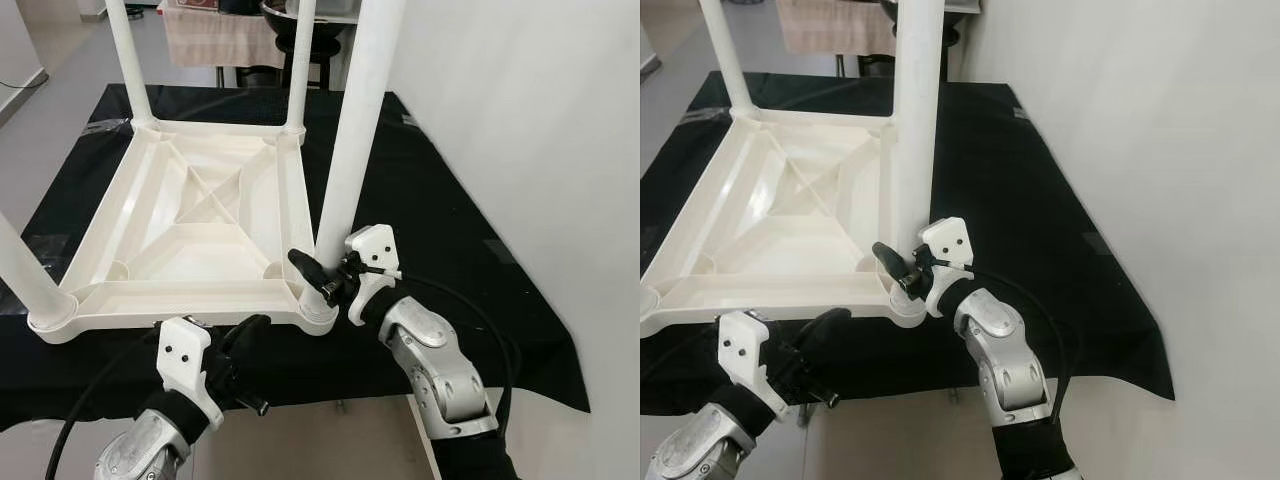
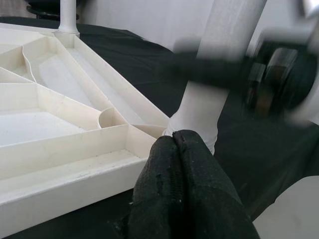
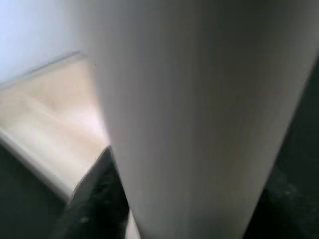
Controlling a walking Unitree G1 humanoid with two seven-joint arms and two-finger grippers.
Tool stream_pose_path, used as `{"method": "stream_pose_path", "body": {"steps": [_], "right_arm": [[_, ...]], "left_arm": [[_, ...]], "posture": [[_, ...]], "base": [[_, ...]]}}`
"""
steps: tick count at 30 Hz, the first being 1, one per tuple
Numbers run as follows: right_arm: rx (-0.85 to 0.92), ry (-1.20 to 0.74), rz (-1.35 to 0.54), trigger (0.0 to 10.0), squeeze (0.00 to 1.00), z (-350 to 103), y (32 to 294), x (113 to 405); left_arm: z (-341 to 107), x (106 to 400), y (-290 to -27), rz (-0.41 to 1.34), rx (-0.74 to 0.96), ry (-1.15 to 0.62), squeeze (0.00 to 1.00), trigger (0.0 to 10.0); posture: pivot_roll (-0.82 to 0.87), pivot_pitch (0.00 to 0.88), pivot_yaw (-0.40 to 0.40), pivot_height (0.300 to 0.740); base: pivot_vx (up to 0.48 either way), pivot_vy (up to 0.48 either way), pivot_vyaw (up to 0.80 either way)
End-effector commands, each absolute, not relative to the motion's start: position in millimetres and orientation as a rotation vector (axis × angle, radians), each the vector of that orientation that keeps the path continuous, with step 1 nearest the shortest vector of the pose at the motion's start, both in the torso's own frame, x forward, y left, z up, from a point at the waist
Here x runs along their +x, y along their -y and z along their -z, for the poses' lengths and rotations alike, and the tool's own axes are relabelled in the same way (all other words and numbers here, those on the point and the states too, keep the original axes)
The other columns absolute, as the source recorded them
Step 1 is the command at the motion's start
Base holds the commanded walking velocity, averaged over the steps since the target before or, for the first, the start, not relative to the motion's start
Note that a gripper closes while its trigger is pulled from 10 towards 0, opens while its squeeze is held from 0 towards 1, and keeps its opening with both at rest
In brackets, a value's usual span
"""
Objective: Building children table
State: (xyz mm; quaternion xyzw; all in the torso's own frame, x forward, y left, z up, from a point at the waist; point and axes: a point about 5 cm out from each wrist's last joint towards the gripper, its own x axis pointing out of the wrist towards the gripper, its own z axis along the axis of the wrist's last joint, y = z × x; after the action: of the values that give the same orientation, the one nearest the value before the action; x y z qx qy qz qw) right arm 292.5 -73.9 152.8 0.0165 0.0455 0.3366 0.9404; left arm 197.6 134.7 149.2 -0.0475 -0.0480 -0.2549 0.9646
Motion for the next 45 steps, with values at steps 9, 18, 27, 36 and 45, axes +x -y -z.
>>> {"method": "stream_pose_path", "body": {"steps": [9,18,27,36,45], "right_arm": [[0.032,-0.062,-1.084,10.0,0.0,-176,104,304],[0.004,-0.092,-1.269,10.0,0.0,-189,125,331],[0.041,-0.12,-1.255,0.0,0.0,-194,124,356],[0.035,-0.096,-1.23,0.0,0.0,-184,138,349],[0.035,-0.148,-0.652,0.0,0.0,-152,137,322]], "left_arm": [[-146,198,-133,0.518,-0.099,0.087,0.0,10.0],[-144,197,-132,0.521,-0.101,0.081,0.0,10.0],[-144,196,-133,0.524,-0.103,0.074,0.0,10.0],[-145,192,-134,0.52,-0.086,0.071,0.0,10.0],[-148,190,-138,0.518,-0.084,0.075,0.0,10.0]], "posture": [[0.08,0.097,-0.109,0.74],[0.11,0.091,-0.113,0.74],[0.13,0.098,-0.112,0.74],[0.12,0.113,-0.095,0.74],[0.06,0.148,-0.085,0.74]], "base": [[0.0,0.0,0.0],[0.0,0.0,0.0],[0.0,0.0,0.0],[0.0,0.0,0.0],[0.0,0.0,0.0]]}}
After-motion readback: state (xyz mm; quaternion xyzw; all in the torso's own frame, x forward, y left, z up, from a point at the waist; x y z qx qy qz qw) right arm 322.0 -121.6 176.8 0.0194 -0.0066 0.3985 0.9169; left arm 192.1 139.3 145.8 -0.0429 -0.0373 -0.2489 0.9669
